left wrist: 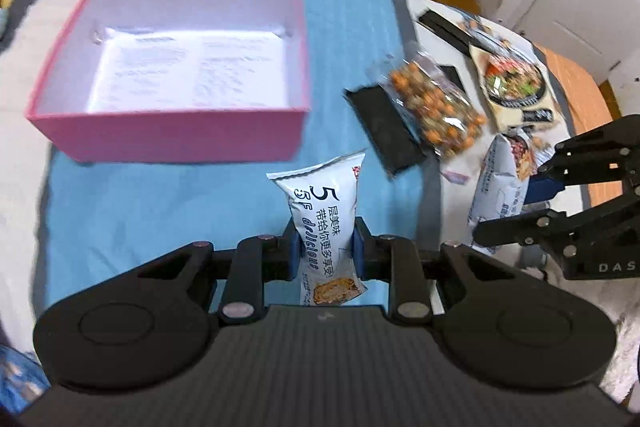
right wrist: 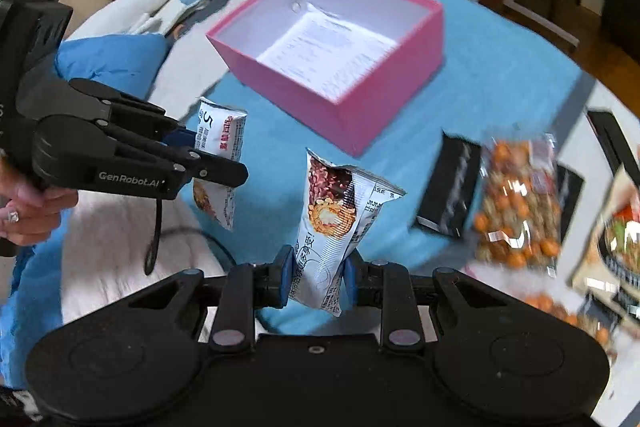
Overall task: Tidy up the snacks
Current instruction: 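Carry both sticks over the pink box and open both tools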
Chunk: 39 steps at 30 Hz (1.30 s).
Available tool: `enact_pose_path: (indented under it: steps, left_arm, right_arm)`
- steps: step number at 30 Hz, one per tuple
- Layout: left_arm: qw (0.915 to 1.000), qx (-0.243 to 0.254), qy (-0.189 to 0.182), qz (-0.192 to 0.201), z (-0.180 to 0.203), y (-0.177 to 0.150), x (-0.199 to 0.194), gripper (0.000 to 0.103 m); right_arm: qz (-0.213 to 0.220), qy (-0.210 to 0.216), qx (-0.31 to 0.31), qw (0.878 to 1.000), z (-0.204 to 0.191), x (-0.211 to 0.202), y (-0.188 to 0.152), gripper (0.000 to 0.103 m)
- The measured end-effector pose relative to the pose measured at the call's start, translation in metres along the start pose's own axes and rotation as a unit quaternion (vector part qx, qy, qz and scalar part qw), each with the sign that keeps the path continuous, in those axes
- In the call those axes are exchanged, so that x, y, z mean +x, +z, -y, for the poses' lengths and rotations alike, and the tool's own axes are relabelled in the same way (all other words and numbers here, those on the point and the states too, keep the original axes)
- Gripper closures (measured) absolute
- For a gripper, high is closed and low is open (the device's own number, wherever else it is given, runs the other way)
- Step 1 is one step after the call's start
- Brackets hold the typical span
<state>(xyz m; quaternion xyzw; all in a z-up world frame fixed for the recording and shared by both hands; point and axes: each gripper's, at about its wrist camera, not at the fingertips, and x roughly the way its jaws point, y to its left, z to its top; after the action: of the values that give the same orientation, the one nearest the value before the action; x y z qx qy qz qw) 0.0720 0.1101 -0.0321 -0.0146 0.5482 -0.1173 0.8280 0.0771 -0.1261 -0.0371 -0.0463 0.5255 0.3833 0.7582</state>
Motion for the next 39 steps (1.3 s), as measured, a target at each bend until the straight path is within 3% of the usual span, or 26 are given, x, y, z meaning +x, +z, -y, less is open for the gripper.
enact_pose_path:
  steps: [5,12,18,23,34,38,39]
  left_arm:
    - [0.9997,-0.007,0.023,0.009,-0.026,0.025,-0.015,0.079]
    - [0.9966,-0.006,0.025,0.078,-0.059,0.073,-0.027,0.079]
    - [0.9930,0.000,0.014,0.117,-0.076,0.110,0.002,0.079]
    - [0.9921,-0.004,0.008,0.125,-0.094,0.128,0.049,0.079]
    - [0.9920,-0.060,-0.036,0.105,-0.130,0.153,0.123,0.077]
    - [0.9915,-0.064,-0.034,0.109,-0.130,0.155,0.135,0.067]
    - [0.9918,-0.059,-0.031,0.109,-0.128,0.154,0.135,0.064]
  right_arm:
    - [0.021,0.013,-0.021,0.999,-0.011,0.004,0.041,0.073]
    - [0.059,0.018,-0.033,0.998,-0.014,0.033,0.101,0.073]
    - [0.077,-0.015,-0.027,0.997,0.003,0.082,0.145,0.073]
    - [0.058,-0.051,-0.042,0.996,0.019,0.123,0.176,0.073]
    - [0.021,-0.136,-0.045,0.989,0.031,0.165,0.195,0.068]
    - [0.041,-0.155,-0.034,0.987,0.036,0.163,0.194,0.051]
    - [0.051,-0.155,-0.034,0.986,0.037,0.158,0.192,0.051]
